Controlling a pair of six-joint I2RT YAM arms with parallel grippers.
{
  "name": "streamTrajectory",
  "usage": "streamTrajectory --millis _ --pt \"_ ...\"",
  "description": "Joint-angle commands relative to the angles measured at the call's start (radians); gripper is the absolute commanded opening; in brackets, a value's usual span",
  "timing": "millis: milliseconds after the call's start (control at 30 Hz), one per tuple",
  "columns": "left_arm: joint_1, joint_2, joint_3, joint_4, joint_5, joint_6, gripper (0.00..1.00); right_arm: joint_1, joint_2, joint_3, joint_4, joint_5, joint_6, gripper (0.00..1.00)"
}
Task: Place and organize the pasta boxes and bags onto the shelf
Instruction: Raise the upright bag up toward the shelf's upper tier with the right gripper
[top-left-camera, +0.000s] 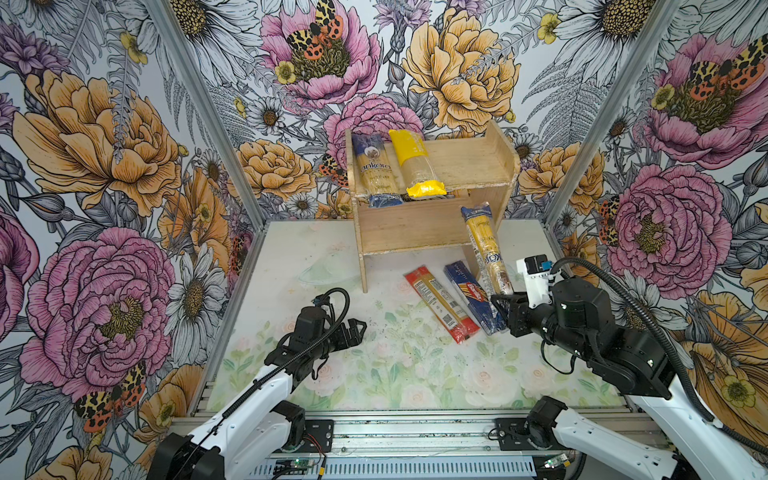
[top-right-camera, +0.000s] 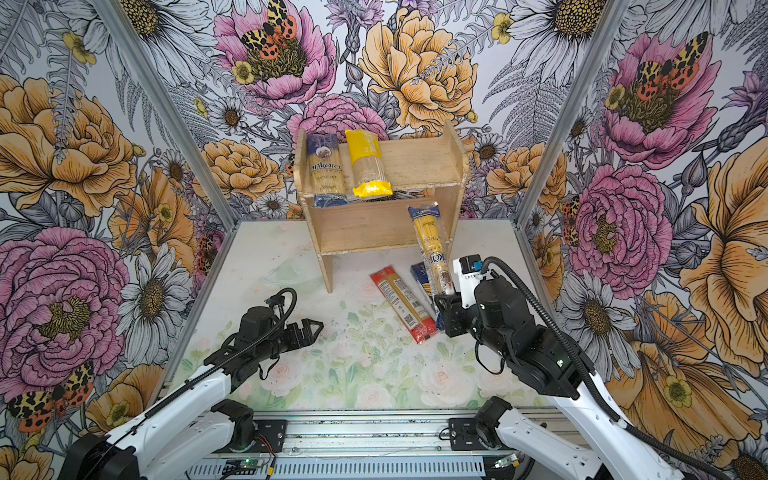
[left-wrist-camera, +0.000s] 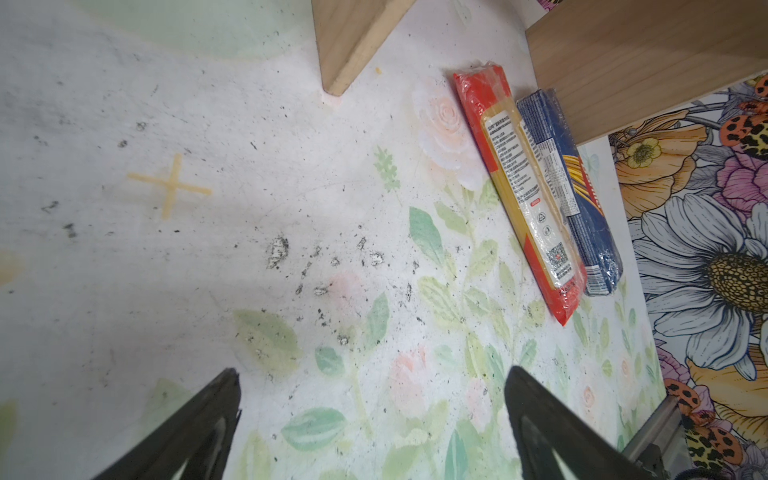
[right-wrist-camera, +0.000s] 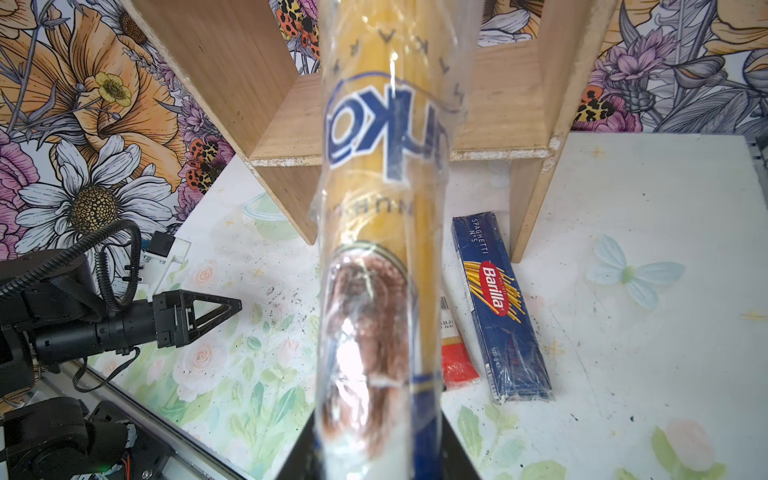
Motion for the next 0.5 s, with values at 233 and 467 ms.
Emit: streamTrajectory --millis 233,467 --pt "-0.020 -0.023 0.010 0.037 0.027 0.002 0.99 -0.006 -0.006 0.124 0.158 0.065 -0.064 0.00" --pt "-0.028 -0.026 0.007 0.041 0.019 -0.001 0.99 -0.005 0.017 0.177 0.158 0.098 -0.098 0.00"
